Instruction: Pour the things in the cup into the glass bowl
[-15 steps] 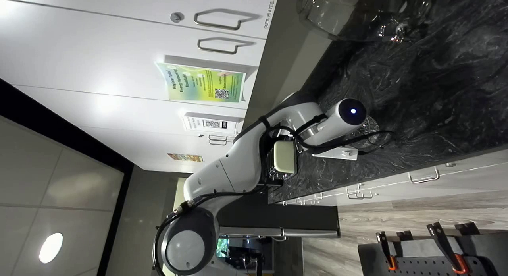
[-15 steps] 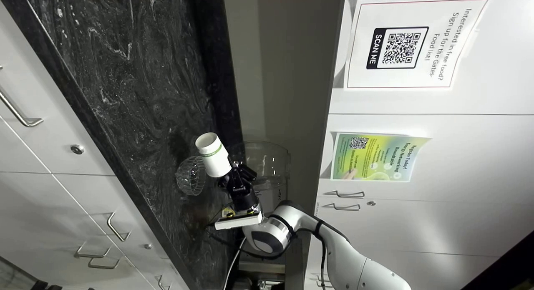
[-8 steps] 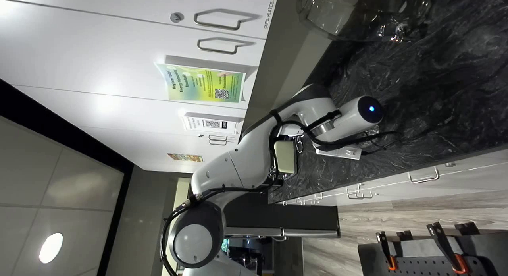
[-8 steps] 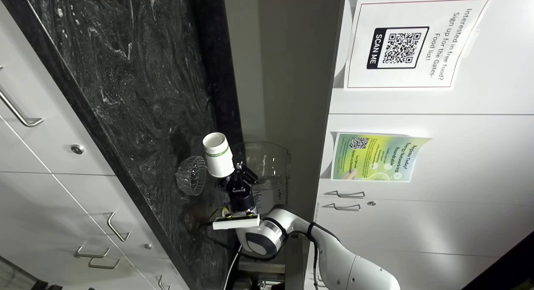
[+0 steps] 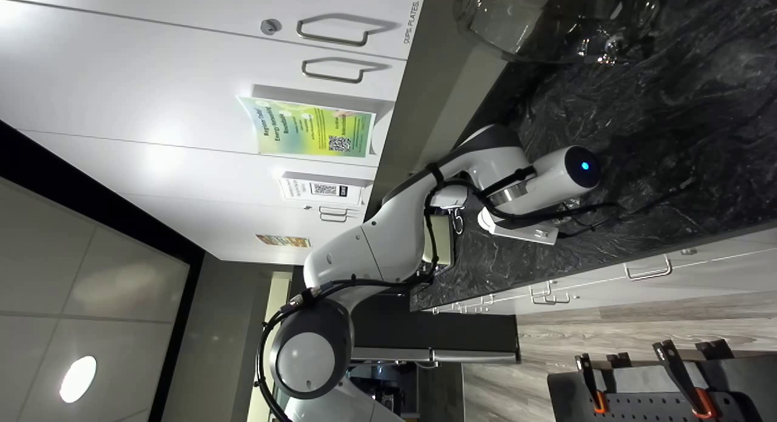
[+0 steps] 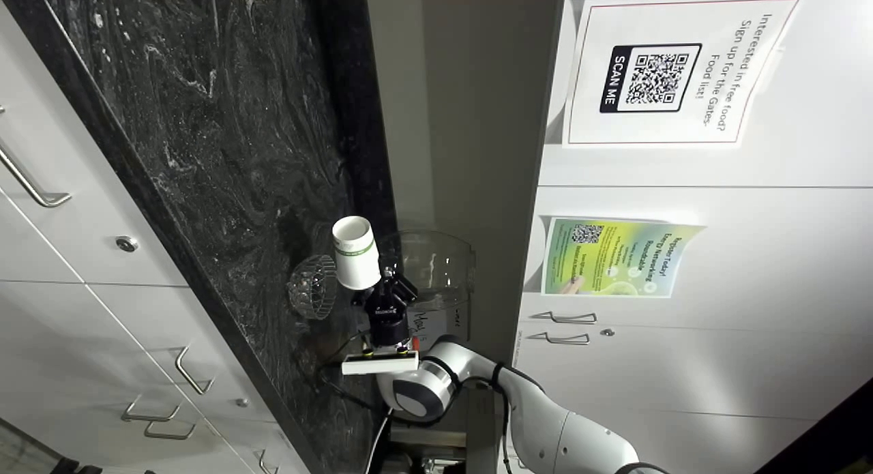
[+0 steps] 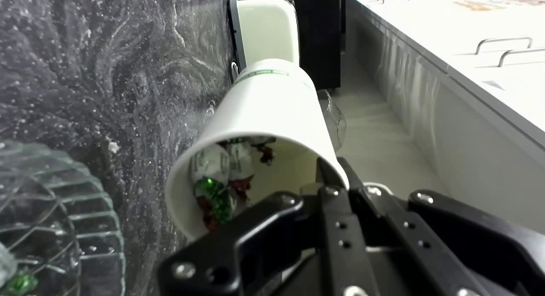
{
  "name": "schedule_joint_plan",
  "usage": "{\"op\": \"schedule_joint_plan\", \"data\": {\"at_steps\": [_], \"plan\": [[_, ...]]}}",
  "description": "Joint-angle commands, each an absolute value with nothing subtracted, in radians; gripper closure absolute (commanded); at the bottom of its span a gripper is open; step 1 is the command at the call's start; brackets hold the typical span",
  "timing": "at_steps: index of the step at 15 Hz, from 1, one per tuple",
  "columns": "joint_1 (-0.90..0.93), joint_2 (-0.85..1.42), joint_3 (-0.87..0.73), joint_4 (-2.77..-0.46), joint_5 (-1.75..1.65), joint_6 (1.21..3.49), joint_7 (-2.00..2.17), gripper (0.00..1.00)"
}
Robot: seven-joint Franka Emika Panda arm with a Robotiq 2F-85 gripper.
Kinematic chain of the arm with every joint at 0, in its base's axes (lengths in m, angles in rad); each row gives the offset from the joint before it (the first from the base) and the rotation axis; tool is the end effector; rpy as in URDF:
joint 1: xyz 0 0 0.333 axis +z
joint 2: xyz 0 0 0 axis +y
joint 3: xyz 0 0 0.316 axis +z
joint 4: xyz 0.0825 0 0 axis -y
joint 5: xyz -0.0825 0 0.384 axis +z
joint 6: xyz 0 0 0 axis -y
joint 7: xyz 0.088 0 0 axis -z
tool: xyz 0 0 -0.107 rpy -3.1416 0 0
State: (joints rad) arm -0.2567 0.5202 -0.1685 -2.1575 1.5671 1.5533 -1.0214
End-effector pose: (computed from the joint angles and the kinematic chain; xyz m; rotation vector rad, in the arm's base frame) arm 0.5098 -0.1133 0.1771 -1.6000 0.3850 -0.2383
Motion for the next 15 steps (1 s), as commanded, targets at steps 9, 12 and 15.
{"op": "schedule_joint_plan", "data": {"at_steps": [9,12,15], "plan": [[-0.276,0.554,-0.187,-2.146,1.608,1.430,-1.099,0.99],[-0.284,0.549,-0.199,-2.149,1.606,1.394,-1.098,0.99],[-0.295,0.558,-0.207,-2.143,1.607,1.351,-1.095,0.99]]}}
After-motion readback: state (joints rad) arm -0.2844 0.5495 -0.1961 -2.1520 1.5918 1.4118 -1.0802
